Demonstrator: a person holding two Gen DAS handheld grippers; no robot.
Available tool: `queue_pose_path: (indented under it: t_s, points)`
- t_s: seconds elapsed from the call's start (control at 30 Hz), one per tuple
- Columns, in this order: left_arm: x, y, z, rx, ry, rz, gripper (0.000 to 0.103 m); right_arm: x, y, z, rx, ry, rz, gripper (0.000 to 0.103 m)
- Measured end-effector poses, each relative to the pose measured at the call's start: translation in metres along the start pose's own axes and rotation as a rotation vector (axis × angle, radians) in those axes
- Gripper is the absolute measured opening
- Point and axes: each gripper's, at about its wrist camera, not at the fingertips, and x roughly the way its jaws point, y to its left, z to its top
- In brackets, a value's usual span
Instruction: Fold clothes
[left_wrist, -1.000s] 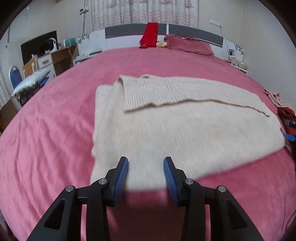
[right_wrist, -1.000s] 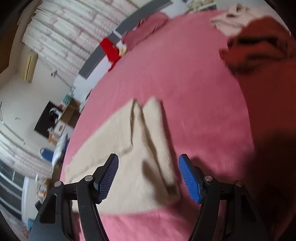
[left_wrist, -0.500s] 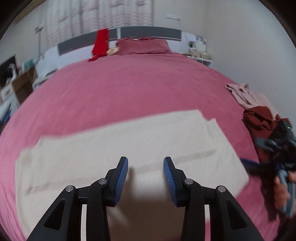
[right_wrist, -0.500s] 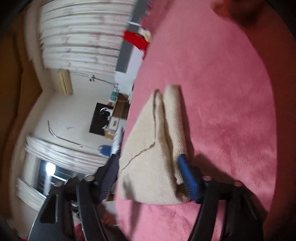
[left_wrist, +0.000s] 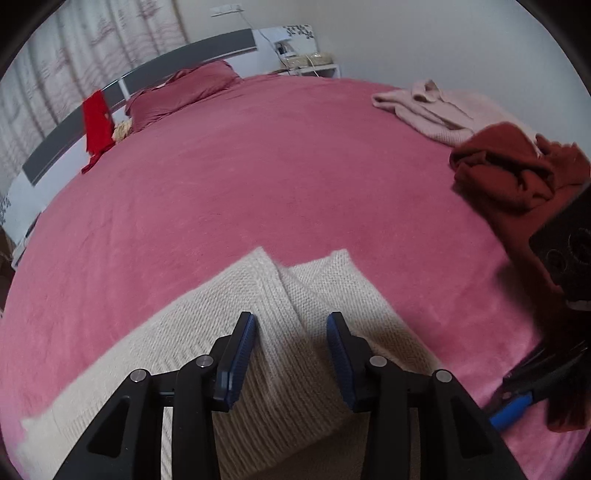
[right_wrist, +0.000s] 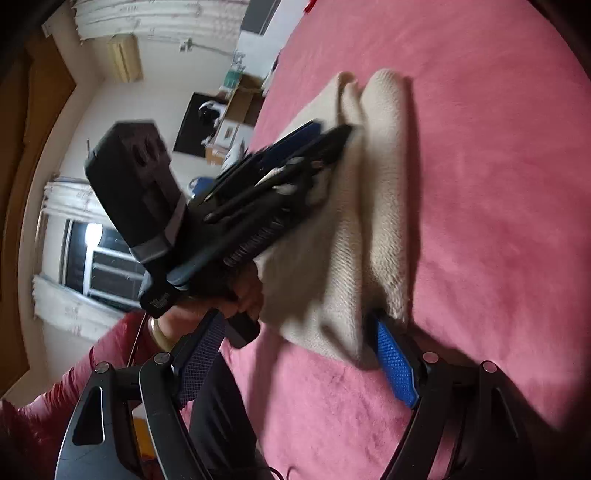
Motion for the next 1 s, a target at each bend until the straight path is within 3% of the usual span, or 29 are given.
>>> queue_pose_path:
  t_s: [0.2, 0.33, 0.43, 0.67, 0.77, 0.87, 0.93, 1.0]
  points:
    - [0.015, 0.021, 0.002, -0.138, -0.015, -0.083, 0.049, 0.002, -0.003, 0.000, -0.019, 0.062, 0.015, 0.081]
    - [0.014, 0.009, -0.006, -0.081, -0.072, -0.036, 0.050, 0.005, -0.001, -0.007, -0.059, 0.111, -0.007, 0.080]
    - [0.014, 0.014, -0.007, -0.102, -0.091, -0.061, 0.051, 0.004, -0.003, -0.007, -0.058, 0.124, -0.010, 0.080]
    - [0.005, 0.017, -0.002, -0.092, -0.064, -0.053, 0.052, -0.003, -0.006, -0.014, -0.095, 0.130, -0.047, 0.080]
    - [-0.013, 0.022, 0.003, -0.103, 0.000, -0.012, 0.051, -0.039, 0.000, -0.020, -0.069, 0.009, 0.020, 0.080]
    - [-0.040, 0.027, -0.008, -0.126, -0.033, 0.054, 0.051, -0.087, -0.008, -0.011, -0.103, -0.217, 0.073, 0.080]
    - [-0.058, 0.035, -0.025, -0.180, -0.057, 0.093, 0.051, -0.107, 0.001, -0.009, -0.150, -0.401, 0.003, 0.080]
    - [-0.071, 0.050, -0.055, -0.273, -0.028, 0.128, 0.051, -0.102, 0.011, -0.009, -0.186, -0.468, -0.133, 0.080]
